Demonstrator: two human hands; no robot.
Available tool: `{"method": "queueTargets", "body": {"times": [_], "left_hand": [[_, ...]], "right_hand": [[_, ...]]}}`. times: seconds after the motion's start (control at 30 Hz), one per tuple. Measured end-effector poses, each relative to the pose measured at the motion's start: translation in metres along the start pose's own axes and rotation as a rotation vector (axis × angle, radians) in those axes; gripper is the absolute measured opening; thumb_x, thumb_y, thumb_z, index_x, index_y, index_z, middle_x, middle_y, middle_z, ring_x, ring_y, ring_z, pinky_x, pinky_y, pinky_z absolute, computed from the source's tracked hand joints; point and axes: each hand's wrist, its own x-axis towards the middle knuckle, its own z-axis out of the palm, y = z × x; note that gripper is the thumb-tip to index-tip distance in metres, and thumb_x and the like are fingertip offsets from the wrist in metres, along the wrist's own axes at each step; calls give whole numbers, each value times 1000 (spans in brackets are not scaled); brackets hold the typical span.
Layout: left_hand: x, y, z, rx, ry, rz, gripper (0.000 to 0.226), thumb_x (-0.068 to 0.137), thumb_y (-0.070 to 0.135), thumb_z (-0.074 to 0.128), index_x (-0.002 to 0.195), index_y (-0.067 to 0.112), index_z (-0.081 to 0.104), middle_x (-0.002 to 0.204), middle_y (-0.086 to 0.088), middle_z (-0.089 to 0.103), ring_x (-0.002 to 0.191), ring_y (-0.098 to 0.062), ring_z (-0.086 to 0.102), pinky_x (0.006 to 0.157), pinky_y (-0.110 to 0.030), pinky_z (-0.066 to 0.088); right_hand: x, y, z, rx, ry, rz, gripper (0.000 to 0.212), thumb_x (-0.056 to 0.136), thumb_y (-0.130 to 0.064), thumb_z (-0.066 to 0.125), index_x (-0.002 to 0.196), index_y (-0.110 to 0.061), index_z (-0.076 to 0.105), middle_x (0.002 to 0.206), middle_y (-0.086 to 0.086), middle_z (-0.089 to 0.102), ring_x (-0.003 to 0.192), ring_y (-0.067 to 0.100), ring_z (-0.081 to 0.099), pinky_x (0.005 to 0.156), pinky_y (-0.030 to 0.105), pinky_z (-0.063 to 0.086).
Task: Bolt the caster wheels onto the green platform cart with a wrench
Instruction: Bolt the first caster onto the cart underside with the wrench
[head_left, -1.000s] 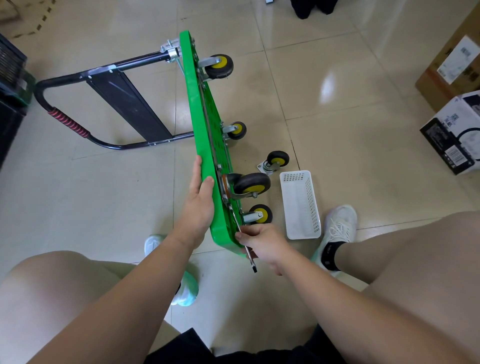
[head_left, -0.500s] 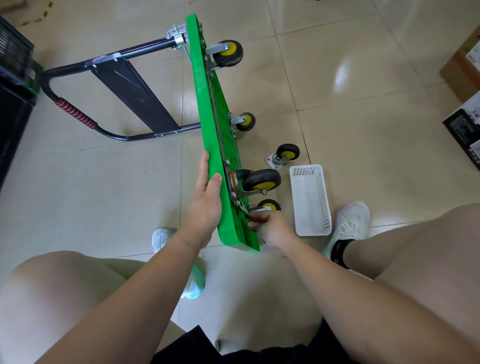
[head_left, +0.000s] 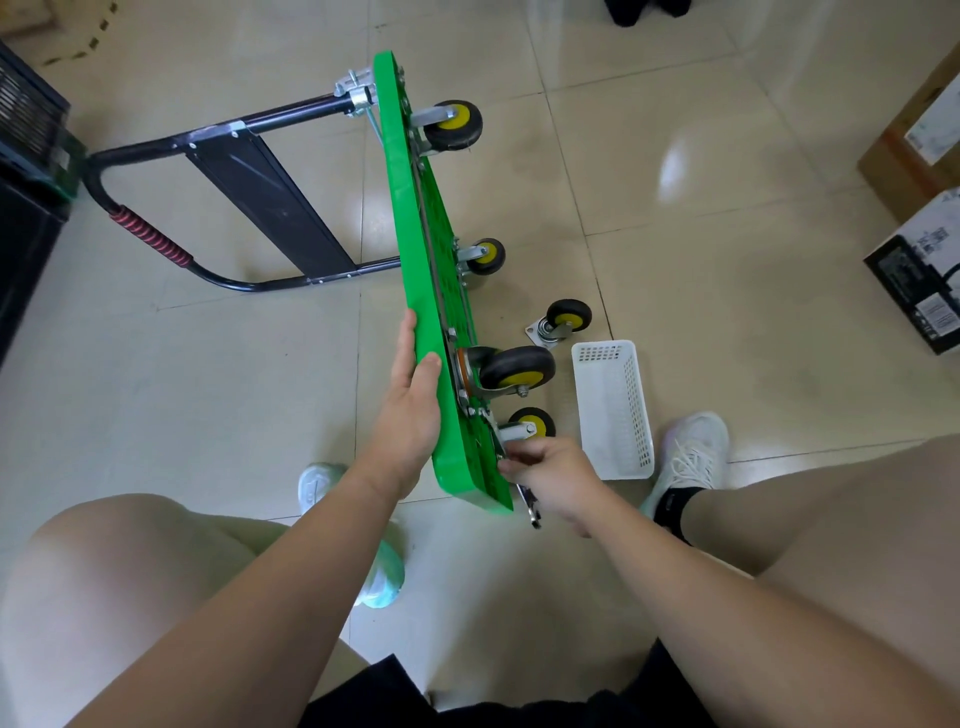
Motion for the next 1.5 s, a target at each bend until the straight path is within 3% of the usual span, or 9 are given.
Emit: {"method": "queueTargets", "body": {"times": [0.17,0.3,0.4,0.67,0.83,1.07,1.23,1.4,1.5], "left_hand": [[0,0,0,-3,19,-3,54,110,33,32,149,68,22,114,57,52,123,6,54,114,-38,43],[0,0,0,-5,12,7,53,110,34,32,149,69,22,127,45,52,125,0,56,109,-37,47],[-1,0,-2,-12,12,-1,53,112,32,31,153,64,19,129,39,52,120,0,59,99,-30,50],[1,-2,-2,-24,12,-12,53,112,33,31,152,65,19,137,27,56,121,-7,61,95,-32,52],[1,-1,-1,-19,18,-15,53,104,41,35,143,74,26,136,34,56,127,-8,59,112,-43,47],[0,0,-1,-41,-3,-17,53,112,32,31,152,66,20,128,37,56,118,-1,62,107,-37,50],[0,-1,-1,-48,-6,-18,52,109,36,32,143,73,25,138,25,58,123,-11,63,109,-46,50],[0,-2,-2,-47,-19,-4,53,107,38,34,143,75,25,143,22,58,125,-12,62,110,-48,49],[0,-2,-2,-48,-23,-3,53,104,41,35,134,83,25,148,18,55,129,-14,60,111,-49,48]], "right_hand": [[-23,-5,15,104,-33,15,20,93,-16,69,114,-15,72,101,11,75,76,18,66,72,34,61],[-24,-6,19,133,-13,22,8,96,-20,66,98,-17,73,92,15,72,69,21,63,67,35,56],[-21,-5,21,156,21,18,13,95,-23,66,87,-18,75,79,11,69,66,24,59,66,37,50],[-19,3,31,359,95,163,9,90,-23,73,96,-18,77,70,6,62,66,21,47,63,34,38],[-19,7,35,417,114,177,14,87,-17,75,101,-16,76,72,5,56,59,14,40,52,25,34],[-12,4,36,415,101,173,15,87,-14,76,101,-17,74,66,4,58,54,13,41,50,25,36],[-8,-1,27,251,32,176,14,88,-15,75,99,-20,69,101,14,73,78,21,62,74,36,58],[12,6,19,188,2,142,37,86,-9,76,122,-9,69,109,5,73,102,22,67,102,41,51],[25,8,17,128,7,77,39,87,-6,74,125,-9,67,116,3,72,110,22,65,109,41,46]]}}
